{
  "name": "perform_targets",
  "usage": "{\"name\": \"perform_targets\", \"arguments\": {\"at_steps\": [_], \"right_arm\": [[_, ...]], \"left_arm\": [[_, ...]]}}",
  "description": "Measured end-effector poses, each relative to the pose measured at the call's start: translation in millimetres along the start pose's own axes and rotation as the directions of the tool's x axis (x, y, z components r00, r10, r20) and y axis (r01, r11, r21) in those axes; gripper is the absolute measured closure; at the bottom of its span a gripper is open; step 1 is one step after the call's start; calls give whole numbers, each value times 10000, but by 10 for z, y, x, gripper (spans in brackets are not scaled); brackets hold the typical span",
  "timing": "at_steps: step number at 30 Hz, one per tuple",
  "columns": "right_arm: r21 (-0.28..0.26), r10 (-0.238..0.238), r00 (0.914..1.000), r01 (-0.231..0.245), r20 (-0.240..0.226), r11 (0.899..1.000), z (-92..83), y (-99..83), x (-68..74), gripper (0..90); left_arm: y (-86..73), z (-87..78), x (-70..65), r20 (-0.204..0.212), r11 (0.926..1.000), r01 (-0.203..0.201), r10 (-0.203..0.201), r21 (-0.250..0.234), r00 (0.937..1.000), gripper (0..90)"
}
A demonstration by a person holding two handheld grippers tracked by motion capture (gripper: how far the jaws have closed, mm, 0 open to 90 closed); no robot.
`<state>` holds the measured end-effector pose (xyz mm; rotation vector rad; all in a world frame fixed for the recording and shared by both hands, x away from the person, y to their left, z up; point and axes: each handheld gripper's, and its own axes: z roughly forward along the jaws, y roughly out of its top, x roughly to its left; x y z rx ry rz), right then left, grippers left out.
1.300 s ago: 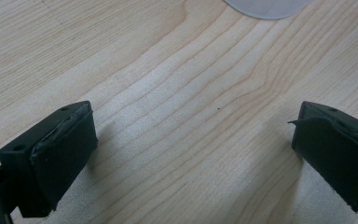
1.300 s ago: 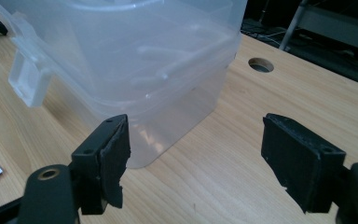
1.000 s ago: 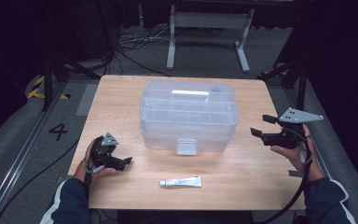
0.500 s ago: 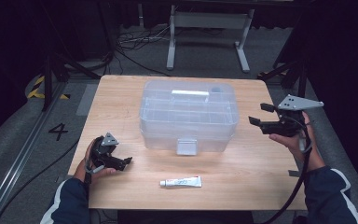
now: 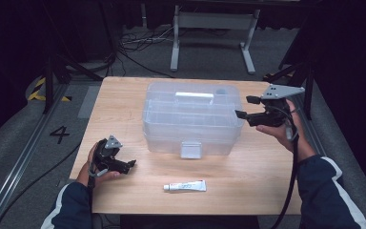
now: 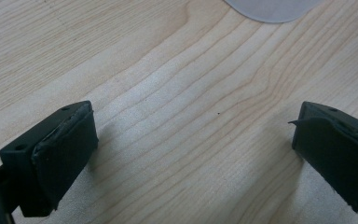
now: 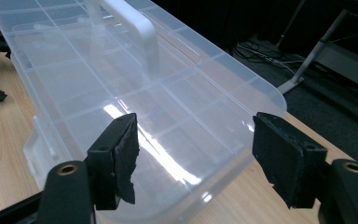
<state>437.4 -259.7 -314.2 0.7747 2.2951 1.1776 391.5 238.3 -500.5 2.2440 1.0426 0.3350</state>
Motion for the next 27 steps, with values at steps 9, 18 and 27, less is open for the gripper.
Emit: {"name": "perform_targets", "arguments": {"at_steps": [9,18,27], "right_arm": [[379,-383,9980,403,-501,9985,296,269,108,355],[1387,-745,9951,830,-653,9869,625,470,194,464],[1630,-903,9942,986,-581,9817,790,607,279,544]], "left_arm": [[175,16,-31,189,9997,-137,141,-199,9997,218],[523,55,-176,423,9905,-975,1020,-970,9939,170],[776,112,-257,963,9770,-1370,1540,-1635,9834,155]]}}
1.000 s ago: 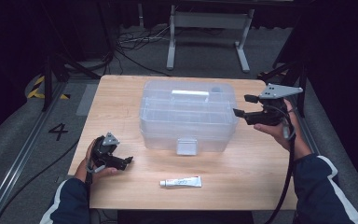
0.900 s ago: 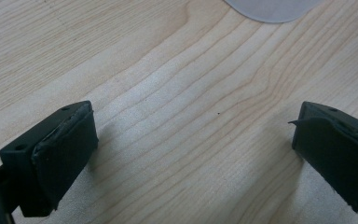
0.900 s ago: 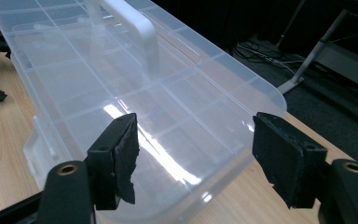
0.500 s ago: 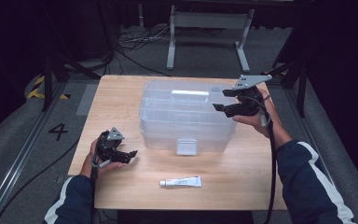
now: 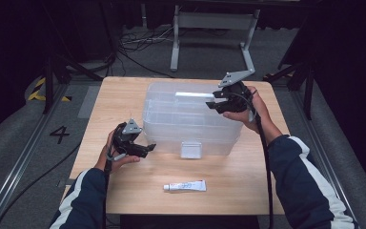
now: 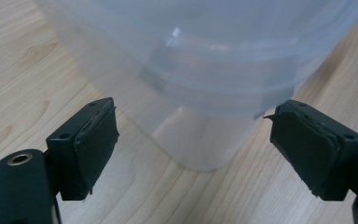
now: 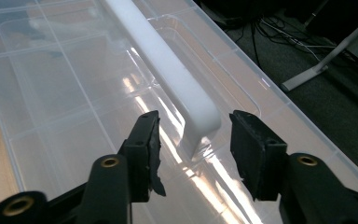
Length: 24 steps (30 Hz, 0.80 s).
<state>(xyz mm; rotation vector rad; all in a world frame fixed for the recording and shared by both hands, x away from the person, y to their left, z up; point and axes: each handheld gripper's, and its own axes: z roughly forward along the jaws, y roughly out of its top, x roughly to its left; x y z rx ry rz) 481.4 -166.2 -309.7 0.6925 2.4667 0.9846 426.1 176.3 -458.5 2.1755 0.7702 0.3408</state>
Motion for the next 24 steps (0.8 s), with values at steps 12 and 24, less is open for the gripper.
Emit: {"name": "perform_targets", "arguments": {"at_steps": [12,24], "right_arm": [[152,13,9994,-18,341,9999,61,24,30,736],[220,-360,9988,352,344,9991,25,22,113,747]], "left_arm": [[42,37,-4,194,9998,-74,77,-179,9998,117],[21,-20,-45,127,9999,73,-71,-153,9999,126]]}}
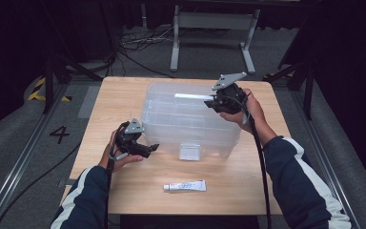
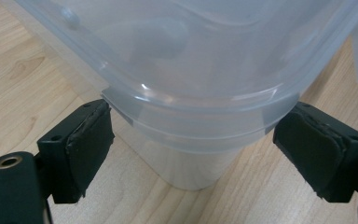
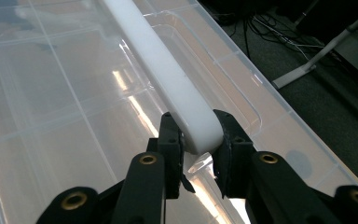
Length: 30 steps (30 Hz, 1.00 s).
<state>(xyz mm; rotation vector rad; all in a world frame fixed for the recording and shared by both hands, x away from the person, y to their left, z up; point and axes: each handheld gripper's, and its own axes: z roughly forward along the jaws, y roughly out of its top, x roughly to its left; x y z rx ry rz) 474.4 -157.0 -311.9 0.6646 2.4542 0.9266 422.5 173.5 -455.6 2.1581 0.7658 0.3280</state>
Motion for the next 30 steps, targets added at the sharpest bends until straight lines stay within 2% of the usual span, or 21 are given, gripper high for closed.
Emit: {"name": "perform_targets", "arguments": {"at_steps": [3,9,12,27,30], "right_arm": [[23,-29,9999,30,-104,10000,-28,-6,30,748],[321,-123,9994,134,-337,9994,-58,21,11,748],[458,-102,9991,120,-404,9989,-63,49,-10,747],[208,158,9991,-150,-386,9997,-90,88,-132,738],[160,285,9988,-278,-407,9995,-95,88,-174,737]], "left_arm": [[-12,-40,-42,-108,10000,-12,12,22,9999,144],[-37,-116,-88,56,9997,92,-91,-217,9999,163],[-43,-154,-85,197,9981,314,-304,-525,9993,177],[-46,-168,-145,326,9983,143,-125,-563,9994,197],[-69,-203,-136,470,9981,130,-102,-602,9988,238]]}}
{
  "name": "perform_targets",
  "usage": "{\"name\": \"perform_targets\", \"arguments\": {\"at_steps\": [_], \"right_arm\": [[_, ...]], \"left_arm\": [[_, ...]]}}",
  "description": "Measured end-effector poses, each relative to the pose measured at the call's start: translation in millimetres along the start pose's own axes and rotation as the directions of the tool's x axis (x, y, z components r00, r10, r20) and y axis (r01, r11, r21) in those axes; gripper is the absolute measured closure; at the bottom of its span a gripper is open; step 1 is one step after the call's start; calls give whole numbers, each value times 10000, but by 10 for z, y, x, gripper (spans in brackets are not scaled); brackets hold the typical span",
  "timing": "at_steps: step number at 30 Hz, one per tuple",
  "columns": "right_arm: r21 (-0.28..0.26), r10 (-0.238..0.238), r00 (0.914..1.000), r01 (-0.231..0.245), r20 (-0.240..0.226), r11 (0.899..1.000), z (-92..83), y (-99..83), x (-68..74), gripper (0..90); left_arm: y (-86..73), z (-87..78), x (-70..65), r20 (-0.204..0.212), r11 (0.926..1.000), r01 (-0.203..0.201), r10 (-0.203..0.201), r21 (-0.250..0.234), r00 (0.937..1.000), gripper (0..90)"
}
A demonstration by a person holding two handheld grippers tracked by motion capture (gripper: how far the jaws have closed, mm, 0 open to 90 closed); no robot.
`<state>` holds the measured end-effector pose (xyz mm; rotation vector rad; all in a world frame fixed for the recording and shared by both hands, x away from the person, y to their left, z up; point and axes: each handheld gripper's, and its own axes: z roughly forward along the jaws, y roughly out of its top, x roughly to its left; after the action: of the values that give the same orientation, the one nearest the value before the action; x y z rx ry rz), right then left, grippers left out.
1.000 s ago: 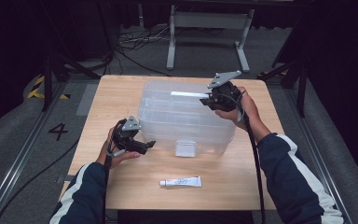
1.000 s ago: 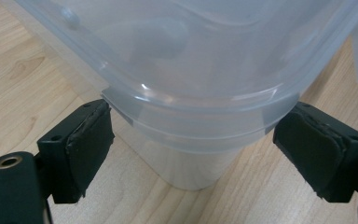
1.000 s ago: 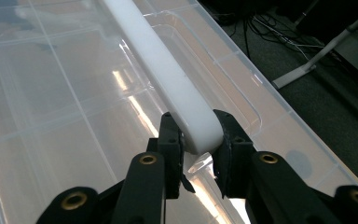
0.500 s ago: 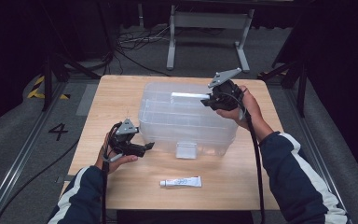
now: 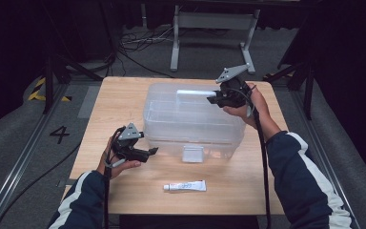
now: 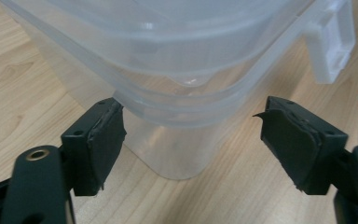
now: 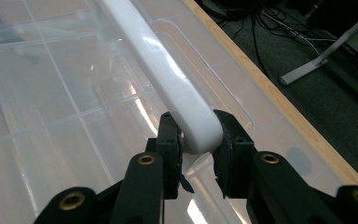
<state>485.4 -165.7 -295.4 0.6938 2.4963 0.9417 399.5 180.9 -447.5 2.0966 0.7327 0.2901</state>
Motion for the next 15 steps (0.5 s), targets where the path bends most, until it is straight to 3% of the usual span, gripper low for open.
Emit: {"name": "perform_targets", "arguments": {"at_steps": [2,5,15], "right_arm": [[31,40,10000,-39,-55,10000,0,7,-12,737],[48,107,9999,-107,-109,9999,-4,20,-42,737],[24,359,9992,-359,-183,9994,-10,58,-111,732]], "left_arm": [[-13,-35,2,-46,9999,-103,102,-28,9999,263],[-27,-124,9,-66,9993,56,-59,-357,10000,296],[8,-368,49,-838,9953,386,-461,-888,9954,369]]}}
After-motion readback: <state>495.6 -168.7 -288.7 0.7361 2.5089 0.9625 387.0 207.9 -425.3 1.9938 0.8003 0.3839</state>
